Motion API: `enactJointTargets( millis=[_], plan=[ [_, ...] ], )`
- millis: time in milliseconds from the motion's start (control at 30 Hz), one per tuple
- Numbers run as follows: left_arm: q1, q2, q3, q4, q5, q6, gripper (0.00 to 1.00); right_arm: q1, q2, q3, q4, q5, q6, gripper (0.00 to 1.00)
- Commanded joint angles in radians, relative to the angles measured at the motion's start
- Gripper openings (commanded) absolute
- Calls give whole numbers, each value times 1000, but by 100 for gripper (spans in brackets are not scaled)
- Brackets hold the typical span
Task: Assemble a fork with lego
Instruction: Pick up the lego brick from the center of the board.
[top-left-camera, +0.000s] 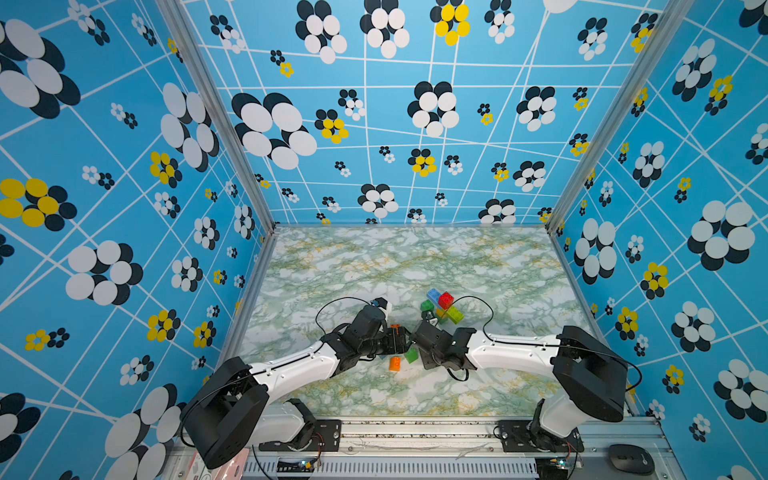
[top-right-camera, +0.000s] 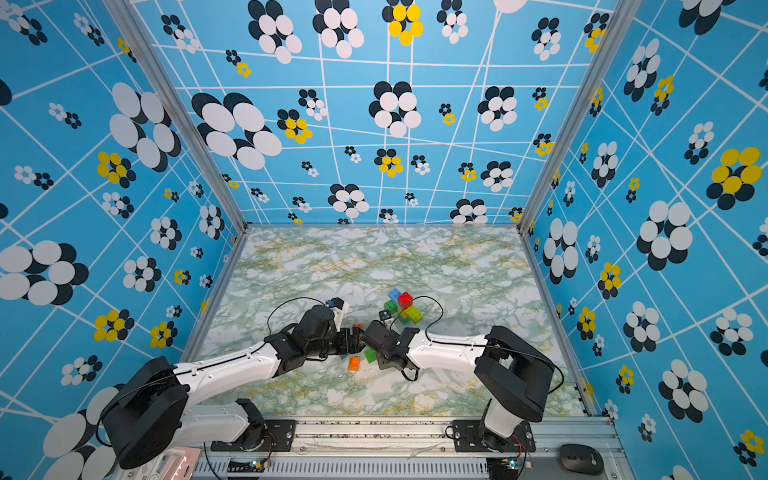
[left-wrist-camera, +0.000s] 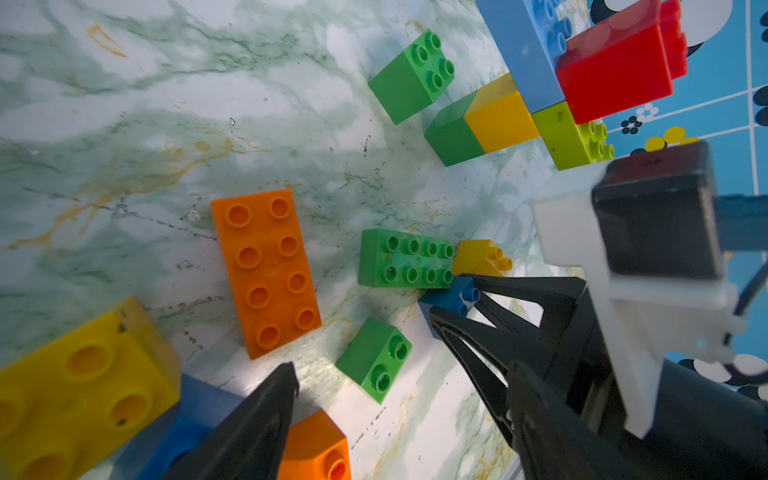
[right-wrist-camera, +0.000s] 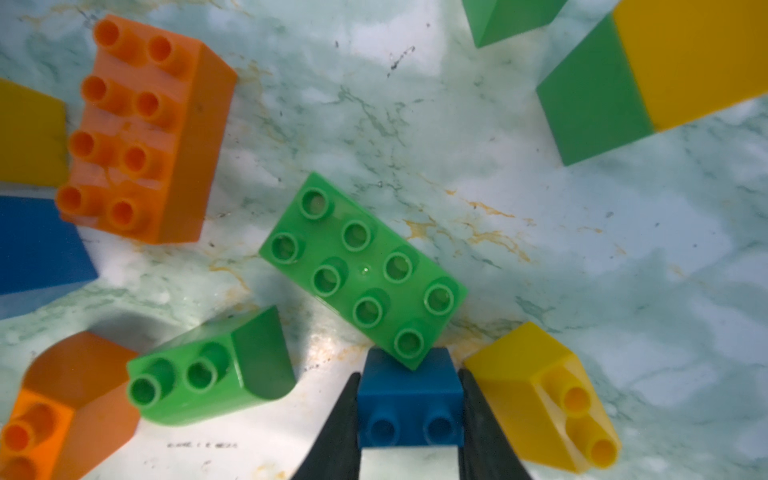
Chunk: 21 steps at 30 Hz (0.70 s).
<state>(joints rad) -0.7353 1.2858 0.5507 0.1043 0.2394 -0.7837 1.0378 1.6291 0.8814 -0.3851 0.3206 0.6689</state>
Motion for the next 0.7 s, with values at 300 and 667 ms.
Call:
enactJointTargets(
  millis=[300, 667],
  plan=[
    [65, 93, 286, -105, 50, 164, 81, -1, -443, -87, -20, 32, -123, 10],
    [76, 385, 684, -258, 194, 296, 65, -47, -573, 31, -210, 262, -317, 0]
  ],
)
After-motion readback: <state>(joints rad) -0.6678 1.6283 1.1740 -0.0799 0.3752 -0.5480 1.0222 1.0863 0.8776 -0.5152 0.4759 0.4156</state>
